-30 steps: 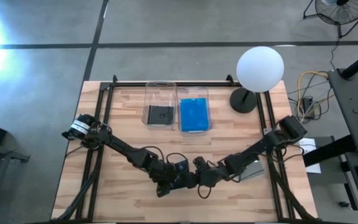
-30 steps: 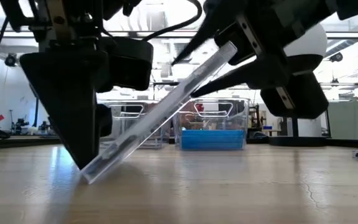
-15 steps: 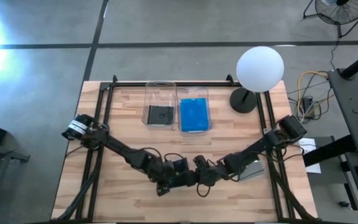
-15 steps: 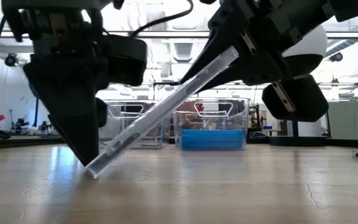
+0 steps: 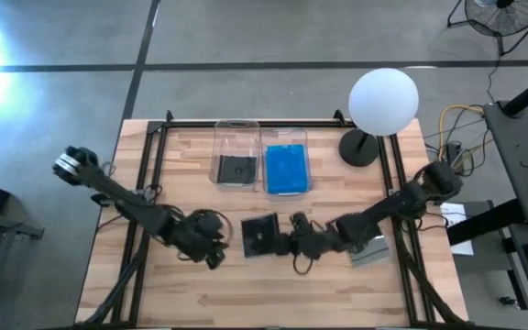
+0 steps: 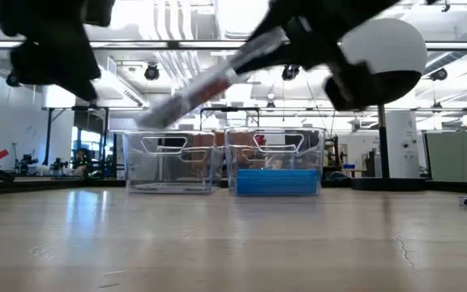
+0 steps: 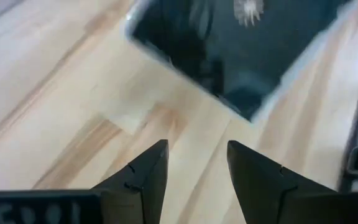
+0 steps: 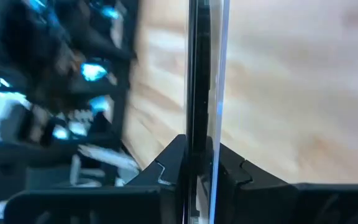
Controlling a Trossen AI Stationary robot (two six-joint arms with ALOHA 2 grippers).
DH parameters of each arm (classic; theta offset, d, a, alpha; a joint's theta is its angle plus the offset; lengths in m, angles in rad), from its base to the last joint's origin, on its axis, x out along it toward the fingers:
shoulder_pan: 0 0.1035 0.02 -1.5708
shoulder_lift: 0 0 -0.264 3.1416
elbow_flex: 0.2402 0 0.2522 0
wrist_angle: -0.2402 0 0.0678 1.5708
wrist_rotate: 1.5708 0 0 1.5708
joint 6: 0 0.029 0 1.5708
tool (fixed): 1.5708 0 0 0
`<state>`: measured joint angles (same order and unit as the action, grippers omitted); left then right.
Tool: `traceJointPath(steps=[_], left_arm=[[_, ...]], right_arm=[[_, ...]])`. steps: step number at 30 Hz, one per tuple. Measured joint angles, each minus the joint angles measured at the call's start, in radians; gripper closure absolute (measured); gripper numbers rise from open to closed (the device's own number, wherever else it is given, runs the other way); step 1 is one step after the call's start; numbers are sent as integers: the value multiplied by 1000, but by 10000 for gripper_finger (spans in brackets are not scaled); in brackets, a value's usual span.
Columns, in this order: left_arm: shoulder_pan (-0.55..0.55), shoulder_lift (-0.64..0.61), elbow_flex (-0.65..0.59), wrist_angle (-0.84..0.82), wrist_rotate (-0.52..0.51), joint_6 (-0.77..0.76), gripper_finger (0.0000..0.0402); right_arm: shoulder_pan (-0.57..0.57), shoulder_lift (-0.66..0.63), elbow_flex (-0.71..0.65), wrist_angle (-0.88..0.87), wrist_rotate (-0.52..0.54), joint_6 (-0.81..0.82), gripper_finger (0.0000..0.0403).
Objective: Pick & place jewel cases by type
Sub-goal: Put the left black CD case into the left transparent bin
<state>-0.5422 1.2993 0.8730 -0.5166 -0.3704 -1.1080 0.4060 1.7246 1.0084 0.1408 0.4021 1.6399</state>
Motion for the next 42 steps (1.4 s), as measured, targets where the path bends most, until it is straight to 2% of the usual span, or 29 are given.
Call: traceJointPath(steps=[5, 9, 14, 20, 24, 30, 35, 38, 42], left_arm=[[-50, -230, -62, -3, -177, -119, 252], [-63, -383, -87, -1, -298, -106, 252], [-62, -510, -95, -2, -409, -64, 252], [-61, -608, -95, -2, -560, -64, 252], [-61, -651, -95, -3, -636, -51, 252], [-61, -712, -95, -6, -638, 49, 252], [-61, -770, -95, -8, -637, 139, 252], [-61, -816, -95, -9, -640, 207, 252], [-58, -882, -95, -9, -654, 280, 252]], right_arm=[[-142, -90, 7, 19, 12, -156, 365], [-288, -114, 69, -2, -77, -315, 365], [-464, -45, 204, -167, -205, -415, 365], [-610, 86, 355, -195, -334, -447, 365], [-647, 202, 449, -224, -388, -385, 364], [-648, 359, 608, -274, -411, -268, 364], [-649, 444, 753, -471, -394, -281, 360], [-650, 470, 828, -591, -384, -317, 335], [-647, 509, 907, -668, -408, -371, 276]])
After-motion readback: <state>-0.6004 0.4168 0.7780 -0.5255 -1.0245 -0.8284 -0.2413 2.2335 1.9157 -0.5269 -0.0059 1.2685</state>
